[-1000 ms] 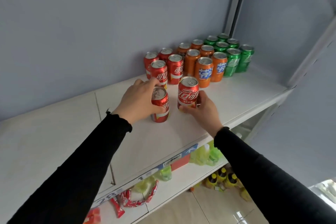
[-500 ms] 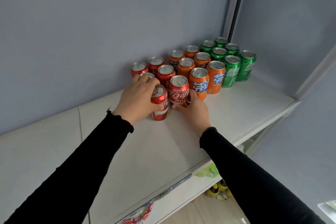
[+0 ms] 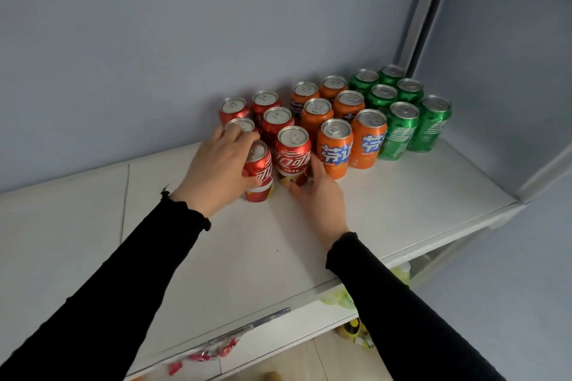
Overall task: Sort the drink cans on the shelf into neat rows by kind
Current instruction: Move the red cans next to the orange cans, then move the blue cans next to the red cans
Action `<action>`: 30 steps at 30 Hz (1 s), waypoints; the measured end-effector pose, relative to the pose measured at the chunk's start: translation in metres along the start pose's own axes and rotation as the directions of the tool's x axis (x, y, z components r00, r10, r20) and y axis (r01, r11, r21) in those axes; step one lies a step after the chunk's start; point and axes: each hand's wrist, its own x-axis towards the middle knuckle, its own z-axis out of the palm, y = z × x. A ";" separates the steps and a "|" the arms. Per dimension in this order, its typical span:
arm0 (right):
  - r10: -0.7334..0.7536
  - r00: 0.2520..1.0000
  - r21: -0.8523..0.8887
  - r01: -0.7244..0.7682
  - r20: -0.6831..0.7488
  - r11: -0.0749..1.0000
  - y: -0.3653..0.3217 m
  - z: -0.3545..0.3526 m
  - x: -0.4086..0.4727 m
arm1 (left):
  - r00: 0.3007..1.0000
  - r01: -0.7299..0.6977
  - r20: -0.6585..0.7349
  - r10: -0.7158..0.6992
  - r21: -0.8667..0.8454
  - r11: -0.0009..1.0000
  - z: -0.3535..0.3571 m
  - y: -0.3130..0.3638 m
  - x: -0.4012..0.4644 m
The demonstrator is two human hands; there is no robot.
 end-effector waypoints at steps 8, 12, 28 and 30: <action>-0.247 0.957 -0.160 0.270 0.151 0.949 0.014 -0.040 -0.023 | 0.942 0.218 -0.232 -0.243 -0.128 0.968 0.010 0.033 -0.052; -0.391 0.885 -0.181 0.440 0.251 0.880 -0.007 -0.035 -0.031 | 0.911 0.333 -0.225 -0.347 -0.099 0.938 0.013 0.029 -0.101; -0.605 0.598 0.048 0.690 0.525 0.723 -0.180 0.149 -0.157 | 0.752 0.631 -0.193 -0.630 -0.063 0.773 -0.056 -0.134 -0.366; -0.597 0.590 0.073 0.676 0.543 0.734 -0.205 0.178 -0.182 | 0.747 0.639 -0.185 -0.639 -0.067 0.766 -0.066 -0.164 -0.400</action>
